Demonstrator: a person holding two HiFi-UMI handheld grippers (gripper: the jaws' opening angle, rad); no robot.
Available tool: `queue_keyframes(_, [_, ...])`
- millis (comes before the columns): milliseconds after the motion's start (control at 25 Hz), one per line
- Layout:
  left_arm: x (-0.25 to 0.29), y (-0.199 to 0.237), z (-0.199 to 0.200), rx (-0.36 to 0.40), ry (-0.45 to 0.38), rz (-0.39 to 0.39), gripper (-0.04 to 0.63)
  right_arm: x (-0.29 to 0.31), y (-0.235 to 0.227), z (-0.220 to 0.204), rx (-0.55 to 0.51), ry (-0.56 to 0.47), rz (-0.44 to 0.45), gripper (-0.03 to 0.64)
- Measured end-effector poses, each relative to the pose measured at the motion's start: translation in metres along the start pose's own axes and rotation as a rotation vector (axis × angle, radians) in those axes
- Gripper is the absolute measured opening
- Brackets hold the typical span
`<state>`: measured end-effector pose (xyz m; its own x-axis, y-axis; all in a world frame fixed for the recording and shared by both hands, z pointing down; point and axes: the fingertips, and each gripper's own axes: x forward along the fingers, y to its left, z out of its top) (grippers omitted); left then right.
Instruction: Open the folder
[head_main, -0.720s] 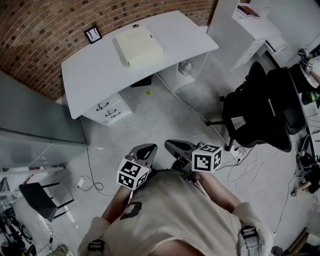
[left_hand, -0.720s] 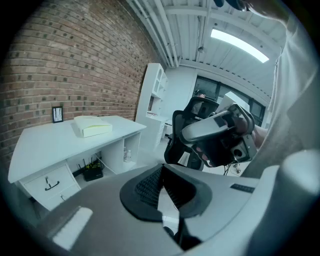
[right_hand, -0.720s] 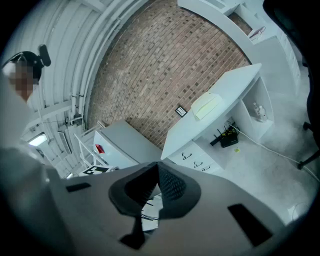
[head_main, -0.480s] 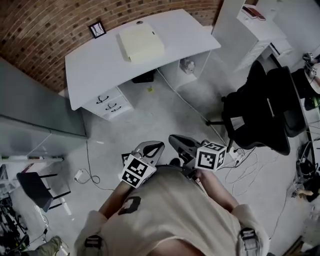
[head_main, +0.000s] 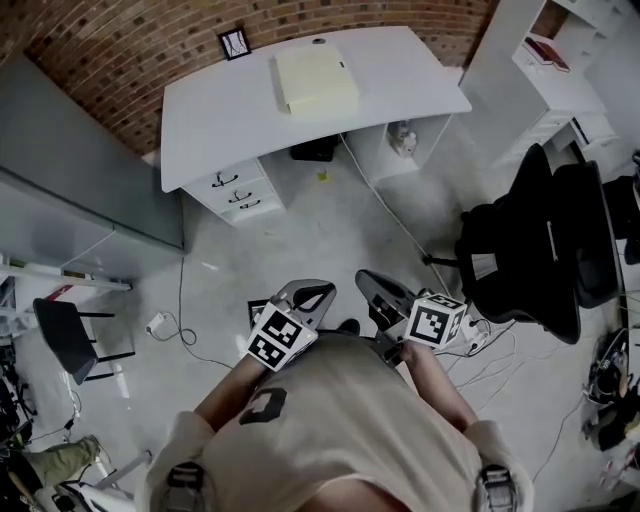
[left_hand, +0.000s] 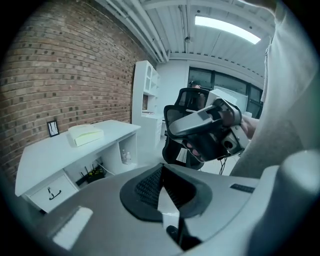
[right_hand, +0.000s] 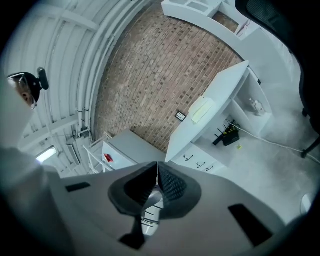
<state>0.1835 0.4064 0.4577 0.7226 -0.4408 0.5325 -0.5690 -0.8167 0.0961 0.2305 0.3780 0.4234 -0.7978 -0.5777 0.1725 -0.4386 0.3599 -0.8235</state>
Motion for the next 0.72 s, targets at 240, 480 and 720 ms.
queue_keyframes(240, [0.006, -0.008, 0.002, -0.014, 0.018, 0.033, 0.003, -0.009, -0.011, -0.001, 0.029, 0.029, 0.021, 0.006])
queue_keyframes(480, [0.013, -0.014, 0.004, -0.012, 0.048, 0.036, 0.003, -0.020, -0.028, 0.004, 0.073, 0.030, -0.015, 0.006])
queue_keyframes(720, [0.025, -0.014, 0.008, 0.013, 0.065, 0.005, 0.003, -0.016, -0.028, 0.005, 0.053, 0.060, 0.003, 0.006])
